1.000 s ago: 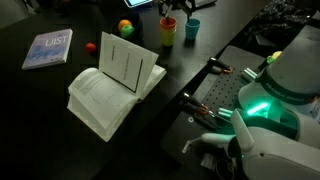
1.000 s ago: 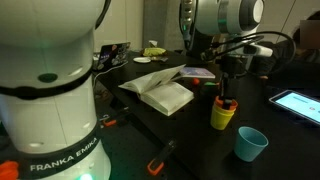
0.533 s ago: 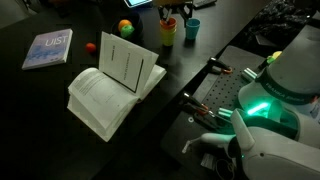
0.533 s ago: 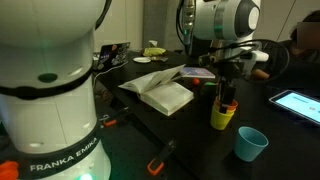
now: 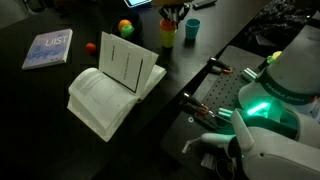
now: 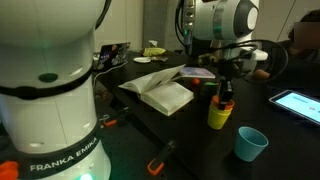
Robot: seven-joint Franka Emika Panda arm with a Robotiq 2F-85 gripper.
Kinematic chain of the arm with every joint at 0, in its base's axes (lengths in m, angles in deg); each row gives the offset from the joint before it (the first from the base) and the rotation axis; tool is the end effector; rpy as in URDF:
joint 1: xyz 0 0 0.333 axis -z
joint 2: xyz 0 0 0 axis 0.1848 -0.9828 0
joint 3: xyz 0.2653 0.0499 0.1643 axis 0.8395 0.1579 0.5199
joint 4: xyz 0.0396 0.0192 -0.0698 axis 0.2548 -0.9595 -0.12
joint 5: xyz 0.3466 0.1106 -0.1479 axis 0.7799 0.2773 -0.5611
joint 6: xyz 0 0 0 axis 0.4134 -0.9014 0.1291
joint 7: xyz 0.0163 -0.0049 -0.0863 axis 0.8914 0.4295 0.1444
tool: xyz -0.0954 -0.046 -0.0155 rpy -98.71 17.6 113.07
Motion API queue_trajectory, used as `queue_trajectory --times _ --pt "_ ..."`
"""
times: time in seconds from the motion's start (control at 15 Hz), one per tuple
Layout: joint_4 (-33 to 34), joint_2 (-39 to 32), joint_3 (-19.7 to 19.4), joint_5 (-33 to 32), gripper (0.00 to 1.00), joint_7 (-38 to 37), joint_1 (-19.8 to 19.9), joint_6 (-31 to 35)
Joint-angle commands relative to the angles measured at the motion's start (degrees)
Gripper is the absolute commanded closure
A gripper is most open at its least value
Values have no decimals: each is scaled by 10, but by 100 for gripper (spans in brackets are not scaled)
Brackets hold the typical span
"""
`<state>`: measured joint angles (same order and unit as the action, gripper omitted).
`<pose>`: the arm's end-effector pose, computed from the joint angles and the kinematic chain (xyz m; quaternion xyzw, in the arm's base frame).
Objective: Unstack the four plastic cups.
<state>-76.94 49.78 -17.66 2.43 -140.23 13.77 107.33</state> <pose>0.4581 -0.0991 0.2238 0.8630 -0.4993 0.0172 0.0751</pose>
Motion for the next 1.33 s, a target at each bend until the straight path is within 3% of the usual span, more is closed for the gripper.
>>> queue_trajectory --times 0.0,0.53,1.27 --pt "-2 6 -5 -8 100 3 -7 13" --pt "12 24 2 7 97 11 -12 -12" --pt "3 47 0 59 98 26 8 6"
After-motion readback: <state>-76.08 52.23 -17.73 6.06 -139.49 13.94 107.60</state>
